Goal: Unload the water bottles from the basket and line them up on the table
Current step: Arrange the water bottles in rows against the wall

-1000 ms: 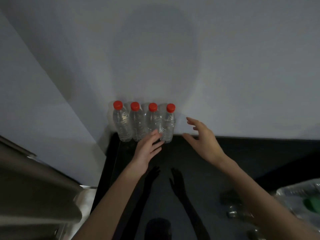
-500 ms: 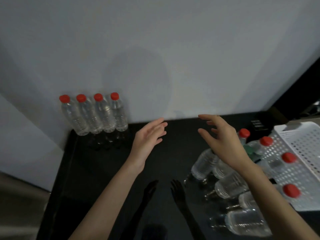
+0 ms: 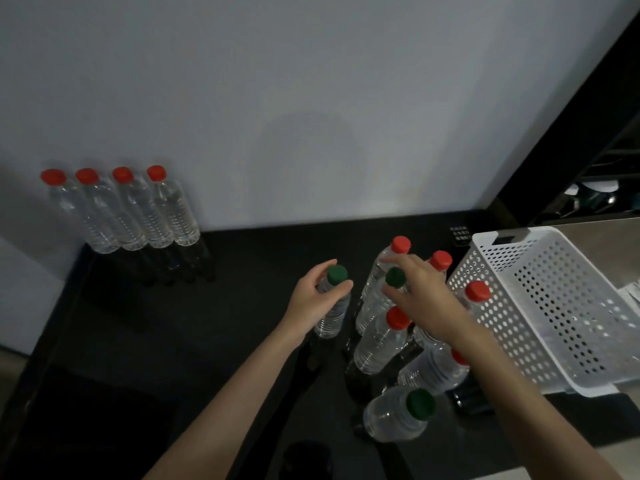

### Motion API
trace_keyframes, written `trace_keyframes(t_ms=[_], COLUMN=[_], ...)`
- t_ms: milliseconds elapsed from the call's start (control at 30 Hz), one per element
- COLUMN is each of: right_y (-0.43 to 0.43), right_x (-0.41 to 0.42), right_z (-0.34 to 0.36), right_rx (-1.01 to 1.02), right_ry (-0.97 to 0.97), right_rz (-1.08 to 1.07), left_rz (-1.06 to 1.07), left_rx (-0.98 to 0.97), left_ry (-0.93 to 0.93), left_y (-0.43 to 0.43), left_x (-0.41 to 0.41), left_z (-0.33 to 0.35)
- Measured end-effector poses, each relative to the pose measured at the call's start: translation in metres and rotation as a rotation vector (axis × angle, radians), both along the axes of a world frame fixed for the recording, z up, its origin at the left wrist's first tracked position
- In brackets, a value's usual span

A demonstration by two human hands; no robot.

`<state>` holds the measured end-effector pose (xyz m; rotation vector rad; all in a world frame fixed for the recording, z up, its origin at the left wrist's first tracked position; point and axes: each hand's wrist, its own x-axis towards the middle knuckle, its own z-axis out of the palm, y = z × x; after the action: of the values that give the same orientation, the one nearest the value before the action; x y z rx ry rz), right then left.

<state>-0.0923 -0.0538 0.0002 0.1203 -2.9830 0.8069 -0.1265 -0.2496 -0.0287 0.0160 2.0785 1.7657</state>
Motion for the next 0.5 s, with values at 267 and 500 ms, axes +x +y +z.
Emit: trace_keyframes(t_ms=[267,500], right_y=[0.015,0.018], right_x=[-0.014,-0.023], right_z=[-0.023,-0.037], right_rx=[-0.016,-0.058], right_ry=[-0.033,-0.097], right_rz=[0.011,0.035], left_rz=[0.045,0.077], left_rx=[-0.21,-0.265], left_ry=[0.02,0.046], left_y=[0.017,0.013], left_x=[-0.011,-0.007], left_z=[-0.046,-0.064])
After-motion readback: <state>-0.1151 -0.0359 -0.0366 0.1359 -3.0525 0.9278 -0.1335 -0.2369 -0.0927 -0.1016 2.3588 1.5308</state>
